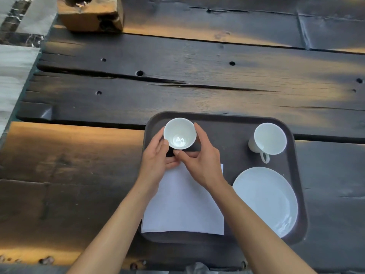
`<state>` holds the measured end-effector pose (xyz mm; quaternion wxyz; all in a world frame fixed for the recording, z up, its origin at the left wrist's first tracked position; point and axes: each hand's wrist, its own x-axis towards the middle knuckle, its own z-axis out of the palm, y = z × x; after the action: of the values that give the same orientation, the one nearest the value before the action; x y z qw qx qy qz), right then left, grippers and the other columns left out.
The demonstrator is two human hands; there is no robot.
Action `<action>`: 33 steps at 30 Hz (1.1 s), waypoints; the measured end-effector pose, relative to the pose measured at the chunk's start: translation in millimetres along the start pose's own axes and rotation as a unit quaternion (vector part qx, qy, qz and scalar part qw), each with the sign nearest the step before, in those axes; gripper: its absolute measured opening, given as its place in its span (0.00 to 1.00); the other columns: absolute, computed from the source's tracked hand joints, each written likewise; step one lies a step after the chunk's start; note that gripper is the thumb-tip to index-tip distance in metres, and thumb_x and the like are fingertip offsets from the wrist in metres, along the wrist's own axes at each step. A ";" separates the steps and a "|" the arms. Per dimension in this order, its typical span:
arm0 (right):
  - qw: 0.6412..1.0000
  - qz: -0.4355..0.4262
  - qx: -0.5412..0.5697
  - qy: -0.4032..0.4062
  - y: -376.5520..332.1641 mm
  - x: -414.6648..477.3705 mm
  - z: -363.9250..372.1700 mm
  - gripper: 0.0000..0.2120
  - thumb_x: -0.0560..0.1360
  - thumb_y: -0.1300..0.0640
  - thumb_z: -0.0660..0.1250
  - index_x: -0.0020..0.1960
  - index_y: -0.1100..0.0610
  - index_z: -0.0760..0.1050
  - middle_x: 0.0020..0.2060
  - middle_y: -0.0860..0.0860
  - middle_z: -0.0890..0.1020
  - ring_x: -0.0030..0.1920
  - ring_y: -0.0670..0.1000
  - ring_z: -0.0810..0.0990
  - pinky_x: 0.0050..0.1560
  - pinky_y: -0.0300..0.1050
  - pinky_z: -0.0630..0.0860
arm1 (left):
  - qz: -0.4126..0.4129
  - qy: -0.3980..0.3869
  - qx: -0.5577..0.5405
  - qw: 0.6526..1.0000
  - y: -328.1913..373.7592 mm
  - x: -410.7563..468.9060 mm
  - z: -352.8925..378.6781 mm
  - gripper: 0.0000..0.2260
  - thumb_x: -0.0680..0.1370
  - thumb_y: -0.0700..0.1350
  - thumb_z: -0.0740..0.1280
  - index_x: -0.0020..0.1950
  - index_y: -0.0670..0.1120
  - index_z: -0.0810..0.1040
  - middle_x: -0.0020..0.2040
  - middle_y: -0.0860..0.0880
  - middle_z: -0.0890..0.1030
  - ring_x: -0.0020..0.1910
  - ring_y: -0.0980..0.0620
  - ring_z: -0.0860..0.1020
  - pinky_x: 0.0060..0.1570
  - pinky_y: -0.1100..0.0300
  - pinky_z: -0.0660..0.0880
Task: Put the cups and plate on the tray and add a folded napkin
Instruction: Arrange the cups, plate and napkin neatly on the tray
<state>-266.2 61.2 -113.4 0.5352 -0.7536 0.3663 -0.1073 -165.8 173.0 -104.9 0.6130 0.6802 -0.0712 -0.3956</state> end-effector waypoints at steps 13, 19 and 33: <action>1.000 0.004 0.003 0.026 2.3 -1.2 -24.0 0.39 0.71 0.51 0.76 0.76 0.39 0.61 0.52 0.15 0.72 0.41 0.35 0.85 0.62 0.51 0.80 | 0.016 -0.011 0.028 0.999 -0.3 5.4 27.6 0.17 0.86 0.47 0.59 0.75 0.60 0.71 0.58 0.66 0.83 0.50 0.49 0.87 0.47 0.58 0.84; 0.998 0.004 0.010 0.055 1.6 -2.2 -21.5 0.38 0.69 0.50 0.76 0.75 0.40 0.63 0.55 0.22 0.75 0.45 0.26 0.80 0.60 0.52 0.81 | 0.021 -0.014 0.038 0.999 1.5 4.8 26.8 0.17 0.86 0.47 0.60 0.74 0.60 0.72 0.58 0.65 0.83 0.50 0.50 0.87 0.45 0.59 0.84; 0.997 0.002 0.021 0.069 1.1 -4.9 -15.4 0.35 0.70 0.50 0.75 0.72 0.35 0.64 0.60 0.25 0.75 0.48 0.23 0.77 0.52 0.43 0.82 | 0.029 -0.021 0.046 0.998 6.3 3.0 22.1 0.18 0.85 0.49 0.61 0.75 0.61 0.71 0.59 0.66 0.83 0.46 0.49 0.88 0.42 0.62 0.82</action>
<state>-278.8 53.1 -107.0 0.5243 -0.7326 0.4012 -0.1657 -175.2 152.5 -99.2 0.5905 0.6970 -0.1221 -0.3880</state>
